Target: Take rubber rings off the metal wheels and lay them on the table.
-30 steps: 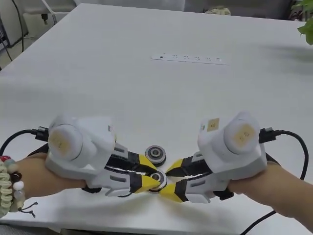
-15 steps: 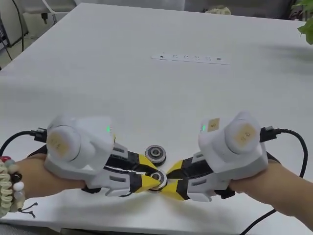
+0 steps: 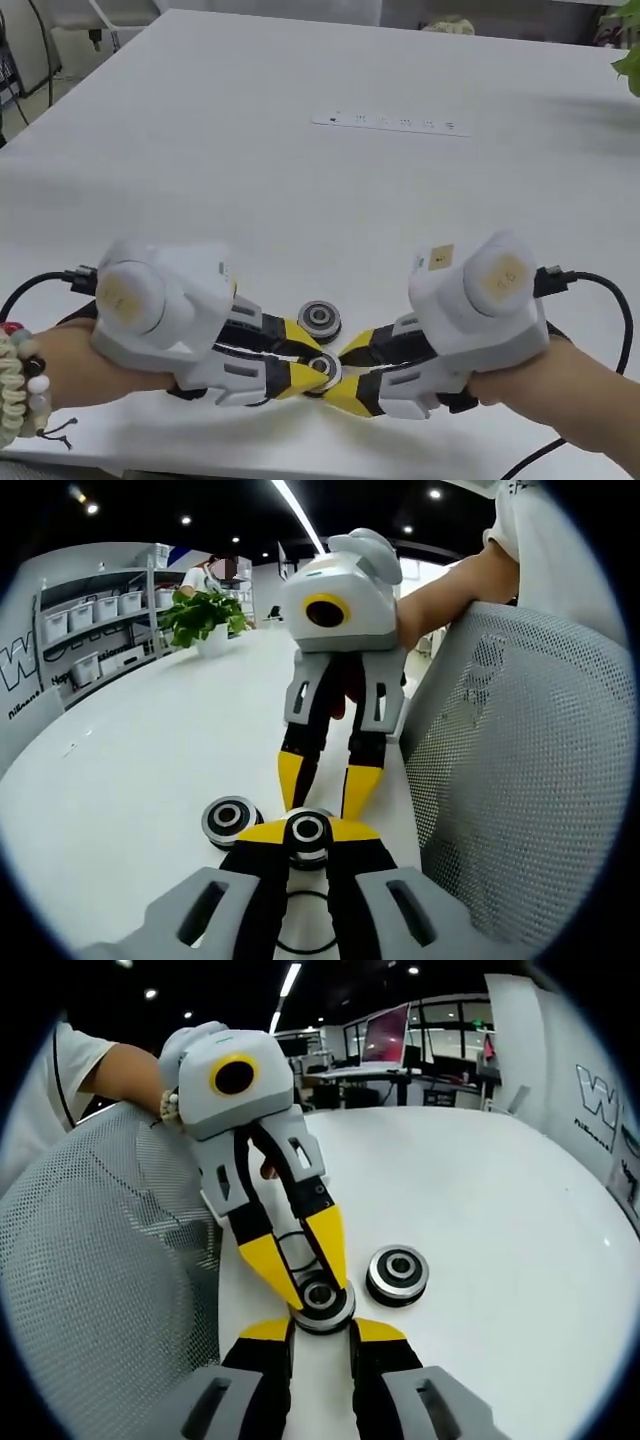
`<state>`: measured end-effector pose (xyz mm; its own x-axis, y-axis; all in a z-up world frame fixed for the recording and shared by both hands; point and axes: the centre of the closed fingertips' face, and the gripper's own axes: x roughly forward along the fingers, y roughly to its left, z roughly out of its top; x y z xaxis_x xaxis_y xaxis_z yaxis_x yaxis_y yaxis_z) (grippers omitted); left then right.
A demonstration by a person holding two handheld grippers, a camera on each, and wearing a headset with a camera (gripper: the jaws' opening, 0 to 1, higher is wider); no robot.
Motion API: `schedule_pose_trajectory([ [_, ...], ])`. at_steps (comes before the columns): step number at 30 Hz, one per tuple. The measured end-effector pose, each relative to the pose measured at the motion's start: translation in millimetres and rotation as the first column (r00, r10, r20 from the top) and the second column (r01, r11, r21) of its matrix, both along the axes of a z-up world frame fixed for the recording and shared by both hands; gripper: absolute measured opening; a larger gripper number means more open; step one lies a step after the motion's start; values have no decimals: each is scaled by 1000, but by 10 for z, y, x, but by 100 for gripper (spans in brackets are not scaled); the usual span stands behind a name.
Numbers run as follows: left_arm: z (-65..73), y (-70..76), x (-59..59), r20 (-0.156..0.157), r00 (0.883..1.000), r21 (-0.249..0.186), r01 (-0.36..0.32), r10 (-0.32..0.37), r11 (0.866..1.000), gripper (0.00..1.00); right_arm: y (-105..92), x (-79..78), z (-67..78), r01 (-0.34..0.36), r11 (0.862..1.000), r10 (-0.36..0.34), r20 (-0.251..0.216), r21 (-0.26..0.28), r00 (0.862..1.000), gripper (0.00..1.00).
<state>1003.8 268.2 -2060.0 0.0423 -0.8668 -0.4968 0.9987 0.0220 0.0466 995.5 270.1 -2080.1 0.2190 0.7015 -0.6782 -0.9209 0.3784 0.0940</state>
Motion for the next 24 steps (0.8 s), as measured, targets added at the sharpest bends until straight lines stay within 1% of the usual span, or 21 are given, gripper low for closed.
schedule_pose_trajectory([
  [5, 4, -11, -9, -5, 1000, -1, -1, 1, 1000, 8, -12, -3, 5, -16, 1000, 16, 11, -10, 1000, 16],
  [9, 5, -13, -10, -6, 1000, -3, -3, 3, 1000, 8, -33, -7, 6, -13, 1000, 13, 4, -13, 1000, 13],
  [15, 4, -14, -6, -10, 1000, -7, -5, 5, 1000, 8, -48, -8, 1, -18, 1000, 18, 7, -23, 1000, 9],
  [16, 3, -14, -4, -11, 1000, -7, -5, 5, 1000, 8, -52, -8, -2, -18, 1000, 19, 7, -25, 1000, 8],
  [17, 2, -15, -2, -12, 1000, -7, -6, 6, 1000, 8, -55, -7, -5, -19, 999, 19, 9, -28, 1000, 5],
  [18, 2, -15, -2, -12, 1000, -7, -6, 6, 1000, 8, -102, 42, -30, -25, 997, 28, 51, -67, 998, 0],
  [19, 1, -16, 0, -11, 1000, -7, -6, 6, 1000, 8, -67, -3, -24, -27, 999, 28, 23, -45, 999, 0],
  [20, 0, -15, 1, -12, 1000, -7, -6, 6, 1000, 8, -76, 9, -27, -16, 999, 17, 19, -49, 1000, 0],
  [24, -2, -17, 4, -11, 1000, -6, -7, 7, 1000, 8, -78, 15, -30, -14, 999, 15, 23, -52, 1000, 0],
])
